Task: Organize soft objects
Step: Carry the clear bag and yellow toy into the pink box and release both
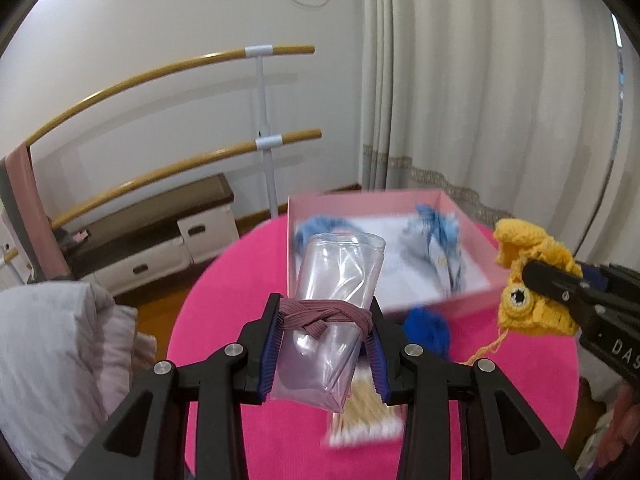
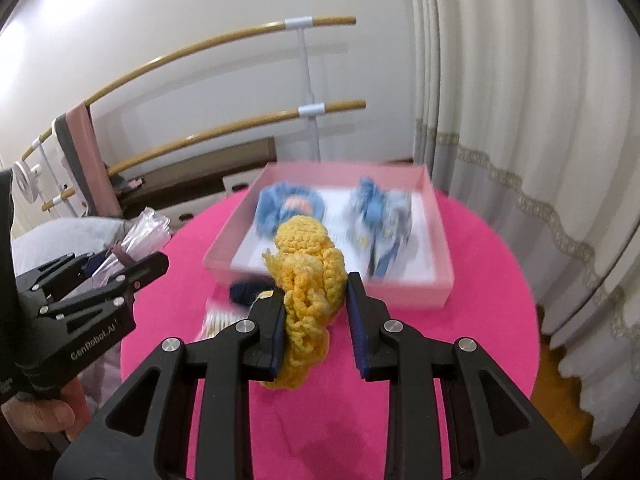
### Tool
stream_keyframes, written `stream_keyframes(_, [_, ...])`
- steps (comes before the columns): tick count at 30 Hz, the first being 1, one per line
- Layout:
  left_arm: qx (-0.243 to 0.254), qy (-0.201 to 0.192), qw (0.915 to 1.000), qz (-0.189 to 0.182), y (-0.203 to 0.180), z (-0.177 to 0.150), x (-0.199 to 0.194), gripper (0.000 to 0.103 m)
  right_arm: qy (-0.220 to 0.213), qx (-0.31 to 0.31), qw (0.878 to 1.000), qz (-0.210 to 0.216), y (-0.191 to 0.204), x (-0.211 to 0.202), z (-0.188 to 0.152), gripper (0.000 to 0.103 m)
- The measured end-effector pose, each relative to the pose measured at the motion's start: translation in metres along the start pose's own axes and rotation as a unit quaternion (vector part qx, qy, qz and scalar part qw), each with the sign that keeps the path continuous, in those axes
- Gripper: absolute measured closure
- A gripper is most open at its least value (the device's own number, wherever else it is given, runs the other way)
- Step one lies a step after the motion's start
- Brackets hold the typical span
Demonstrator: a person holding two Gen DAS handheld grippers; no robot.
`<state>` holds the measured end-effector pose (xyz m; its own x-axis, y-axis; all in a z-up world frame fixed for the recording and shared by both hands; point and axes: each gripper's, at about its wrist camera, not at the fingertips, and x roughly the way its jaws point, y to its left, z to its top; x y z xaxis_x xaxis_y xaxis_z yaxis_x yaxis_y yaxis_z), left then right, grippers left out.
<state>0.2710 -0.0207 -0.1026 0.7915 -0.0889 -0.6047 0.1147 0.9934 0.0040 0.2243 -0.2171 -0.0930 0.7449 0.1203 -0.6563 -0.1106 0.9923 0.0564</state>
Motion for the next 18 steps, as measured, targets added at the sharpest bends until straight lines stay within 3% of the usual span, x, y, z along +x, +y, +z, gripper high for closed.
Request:
stream_keyframes(7, [-0.005,-0.014,0.9999,-0.002,-0.002,0.046,0.029,0.068,-0.016,-0.012,1.0,-0.009,-0.01,0.028,0.064,0.079])
stream_keyframes(18, [-0.014,0.021,0.9996,-0.014,0.003,0.106,0.113,0.068,0.031,-0.013,0.999,-0.009,-0.027,0.119,0.119,0.078])
